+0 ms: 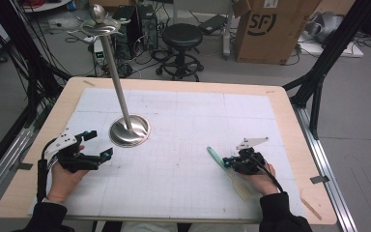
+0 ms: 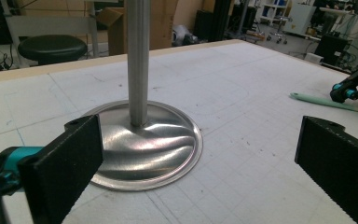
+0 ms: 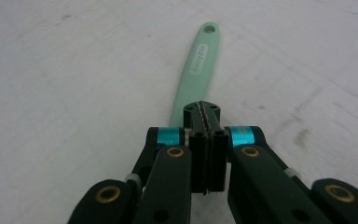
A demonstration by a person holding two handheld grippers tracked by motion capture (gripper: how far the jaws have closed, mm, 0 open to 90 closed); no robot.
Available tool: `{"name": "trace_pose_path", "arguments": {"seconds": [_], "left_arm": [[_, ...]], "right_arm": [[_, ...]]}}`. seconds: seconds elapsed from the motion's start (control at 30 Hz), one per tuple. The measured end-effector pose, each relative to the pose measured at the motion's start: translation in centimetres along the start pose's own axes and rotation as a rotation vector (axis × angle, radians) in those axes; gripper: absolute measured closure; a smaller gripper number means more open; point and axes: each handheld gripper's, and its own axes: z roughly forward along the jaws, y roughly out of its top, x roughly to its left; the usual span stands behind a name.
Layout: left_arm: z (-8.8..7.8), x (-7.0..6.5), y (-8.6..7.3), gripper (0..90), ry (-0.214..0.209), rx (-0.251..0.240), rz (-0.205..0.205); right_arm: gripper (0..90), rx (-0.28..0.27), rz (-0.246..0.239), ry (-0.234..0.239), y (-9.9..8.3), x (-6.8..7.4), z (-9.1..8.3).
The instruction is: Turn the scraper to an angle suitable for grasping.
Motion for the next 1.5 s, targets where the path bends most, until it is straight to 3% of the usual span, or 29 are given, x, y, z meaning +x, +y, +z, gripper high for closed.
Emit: {"name": "trace_pose_path", "arguments": {"seconds": [0.37,0.67,0.93,1.03,1.13,1.23,1.33,1.4,1.5], "left_arm": [[0.0,0.0,0.0,1.7,0.0,-0.001,-0.003],[-0.3,0.1,-0.1,1.7,0.003,0.0,-0.004],[-0.6,0.1,-0.1,1.7,0.01,-0.003,-0.002],[-0.7,0.1,-0.2,1.7,0.009,-0.001,-0.002],[-0.9,0.1,-0.2,1.7,0.014,0.0,-0.005],[-1.1,0.2,-0.3,1.7,0.017,0.003,-0.003],[-1.3,0.1,-0.4,1.7,0.021,0.003,-0.002],[-1.5,0.2,-0.4,1.7,0.025,0.007,-0.002],[-1.8,0.3,-0.4,1.7,0.031,-0.002,-0.004]], "right_arm": [[90.0,0.064,-0.127,0.052,1.4,3.4,1.4],[90.0,0.092,-0.173,0.1,1.9,5.2,1.9],[90.0,0.089,-0.194,0.131,1.8,5.4,1.8],[89.2,0.013,-0.184,0.158,1.9,4.9,1.0],[73.5,-0.058,-0.161,0.149,2.2,4.3,-0.3],[52.4,-0.101,-0.159,0.121,2.3,3.7,-1.3],[37.4,-0.116,-0.124,0.131,2.3,3.3,-2.0],[20.8,-0.102,-0.108,0.161,2.5,3.4,-2.3],[7.3,-0.103,-0.115,0.097,2.7,3.4,-2.5]]}}
